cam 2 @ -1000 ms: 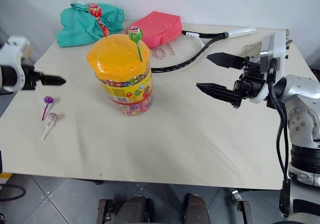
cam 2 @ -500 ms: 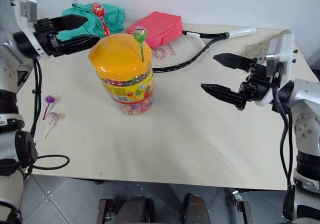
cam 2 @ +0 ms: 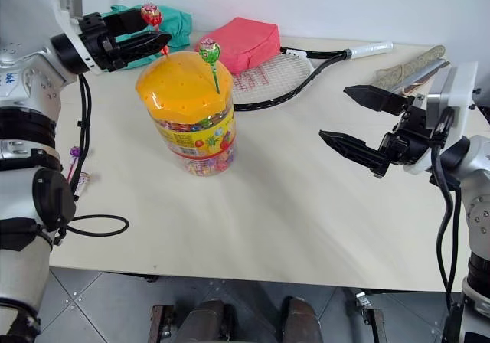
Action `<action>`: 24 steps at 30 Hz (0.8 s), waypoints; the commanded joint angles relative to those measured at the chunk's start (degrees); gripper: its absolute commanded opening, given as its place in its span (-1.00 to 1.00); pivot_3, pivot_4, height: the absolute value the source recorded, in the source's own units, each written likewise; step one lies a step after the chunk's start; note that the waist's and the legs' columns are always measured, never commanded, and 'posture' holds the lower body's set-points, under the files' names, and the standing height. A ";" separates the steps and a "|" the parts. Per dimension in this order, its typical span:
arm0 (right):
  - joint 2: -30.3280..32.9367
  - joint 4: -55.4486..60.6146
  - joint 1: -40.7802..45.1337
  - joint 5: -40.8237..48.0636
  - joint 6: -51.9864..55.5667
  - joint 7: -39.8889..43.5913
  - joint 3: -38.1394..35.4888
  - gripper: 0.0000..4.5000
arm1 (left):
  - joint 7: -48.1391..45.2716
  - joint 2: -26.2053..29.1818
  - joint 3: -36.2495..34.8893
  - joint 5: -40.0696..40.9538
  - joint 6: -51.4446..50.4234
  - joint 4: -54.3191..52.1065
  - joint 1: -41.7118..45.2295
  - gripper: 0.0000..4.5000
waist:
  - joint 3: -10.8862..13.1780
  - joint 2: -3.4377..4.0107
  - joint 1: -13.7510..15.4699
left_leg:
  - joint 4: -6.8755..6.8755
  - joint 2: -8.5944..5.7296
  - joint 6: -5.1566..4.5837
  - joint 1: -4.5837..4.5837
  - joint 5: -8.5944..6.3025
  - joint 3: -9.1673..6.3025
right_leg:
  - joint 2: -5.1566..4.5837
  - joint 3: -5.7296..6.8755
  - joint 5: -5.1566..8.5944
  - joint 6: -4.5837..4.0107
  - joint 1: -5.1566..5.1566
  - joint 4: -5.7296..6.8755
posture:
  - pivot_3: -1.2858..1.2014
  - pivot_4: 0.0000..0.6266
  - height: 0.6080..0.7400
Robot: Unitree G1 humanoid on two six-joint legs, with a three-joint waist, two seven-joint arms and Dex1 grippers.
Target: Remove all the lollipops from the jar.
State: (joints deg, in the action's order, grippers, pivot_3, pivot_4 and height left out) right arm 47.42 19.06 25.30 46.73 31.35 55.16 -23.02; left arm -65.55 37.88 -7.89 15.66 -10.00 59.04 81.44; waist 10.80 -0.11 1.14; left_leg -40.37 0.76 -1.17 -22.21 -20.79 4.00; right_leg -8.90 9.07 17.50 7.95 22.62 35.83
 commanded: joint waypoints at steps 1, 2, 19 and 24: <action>1.30 2.58 -0.68 1.77 -0.16 -0.82 -2.82 1.00 | 0.20 0.11 0.07 -1.63 1.67 2.42 3.20 0.01 | 0.00 0.00 -0.05 | 0.00 0.00 0.00 0.00 0.00 0.00 | 0.00 0.01 0.00 0.00 0.01 0.00 | 0.03 -0.52 1.00; 1.36 2.81 -0.92 1.93 -0.13 -0.97 -2.95 1.00 | 0.23 0.00 -0.06 -1.89 1.98 3.09 3.58 -0.14 | 0.00 0.00 -0.07 | 0.01 0.00 0.00 0.00 0.00 0.00 | 0.00 0.01 0.00 0.00 0.01 0.00 | 0.03 -0.52 1.00; 1.80 1.40 0.73 1.81 -1.02 -1.70 -1.78 1.00 | 10.94 2.31 -2.77 -4.70 -1.86 7.20 14.58 -0.99 | 0.02 -0.03 -0.05 | 0.00 0.00 -0.01 -0.02 -0.01 -0.01 | 0.00 0.00 0.00 0.00 0.02 0.00 | 0.03 -0.52 1.00; 1.66 0.39 2.09 1.56 -1.00 -1.15 -0.57 1.00 | 18.91 6.38 -0.26 -8.83 -10.98 9.25 15.89 -0.99 | 0.02 -0.03 -1.01 | 0.09 0.01 -0.01 0.01 -0.01 -0.02 | 0.00 0.00 0.00 0.00 0.04 0.00 | 0.03 -0.52 1.00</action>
State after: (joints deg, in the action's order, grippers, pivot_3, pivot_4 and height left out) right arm 48.13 19.13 26.35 47.88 31.30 53.71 -22.73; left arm -48.94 42.81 -8.89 8.51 -18.29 68.02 96.28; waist 10.82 -0.14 0.13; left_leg -40.25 0.77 -1.18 -22.17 -20.79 3.99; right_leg -8.90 9.07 17.50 7.95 22.66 35.84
